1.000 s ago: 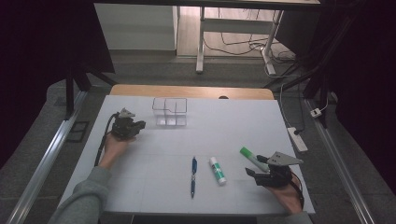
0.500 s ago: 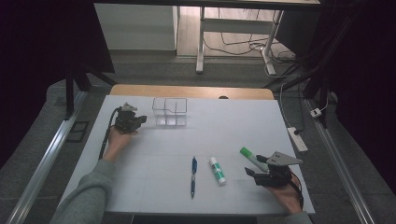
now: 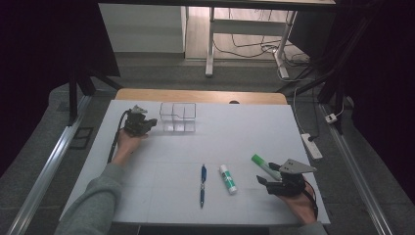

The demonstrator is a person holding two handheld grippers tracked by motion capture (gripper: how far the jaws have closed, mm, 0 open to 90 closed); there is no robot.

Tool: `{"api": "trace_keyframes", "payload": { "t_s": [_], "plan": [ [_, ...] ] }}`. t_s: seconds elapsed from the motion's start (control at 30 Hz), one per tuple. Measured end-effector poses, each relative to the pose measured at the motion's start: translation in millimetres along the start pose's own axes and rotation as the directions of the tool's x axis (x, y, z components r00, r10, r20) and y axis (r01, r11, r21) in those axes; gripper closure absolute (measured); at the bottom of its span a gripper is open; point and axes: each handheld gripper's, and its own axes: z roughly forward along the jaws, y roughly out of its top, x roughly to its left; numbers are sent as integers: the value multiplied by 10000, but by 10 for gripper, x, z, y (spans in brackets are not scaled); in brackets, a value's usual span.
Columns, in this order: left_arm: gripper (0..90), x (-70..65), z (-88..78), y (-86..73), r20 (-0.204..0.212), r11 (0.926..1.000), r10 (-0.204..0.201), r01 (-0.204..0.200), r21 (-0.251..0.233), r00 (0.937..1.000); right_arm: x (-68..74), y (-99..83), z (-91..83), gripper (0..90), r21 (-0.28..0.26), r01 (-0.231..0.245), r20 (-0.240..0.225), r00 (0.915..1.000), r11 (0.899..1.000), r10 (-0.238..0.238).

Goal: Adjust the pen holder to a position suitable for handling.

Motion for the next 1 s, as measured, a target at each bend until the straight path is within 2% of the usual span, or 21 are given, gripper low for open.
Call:
{"api": "trace_keyframes", "payload": {
  "t_s": [0.33,0.43,0.6,0.63,0.7,1.0],
  "plan": [
    [883,26,32,-2,80,9999,-113,113,-48,9999,4,3,-2,296,34,41,-4,10000,10000,-41],
    [883,25,61,3,99,10000,-22,22,-16,9999,7,8,-5,297,58,76,42,10000,10000,-76],
    [883,18,112,12,78,9991,242,-245,335,9997,10,15,-29,297,-107,51,32,10000,9999,-51],
    [883,24,120,16,59,9990,241,-243,368,9997,8,15,-32,297,-116,36,42,10000,9999,-36],
    [883,49,145,30,247,9994,-15,7,341,9997,10,14,-27,297,-106,62,6,10000,9999,-62],
    [883,0,230,82,384,9992,-11,-5,410,9993,8,11,-33,297,-55,68,3,10000,10000,-68]
  ]
}}
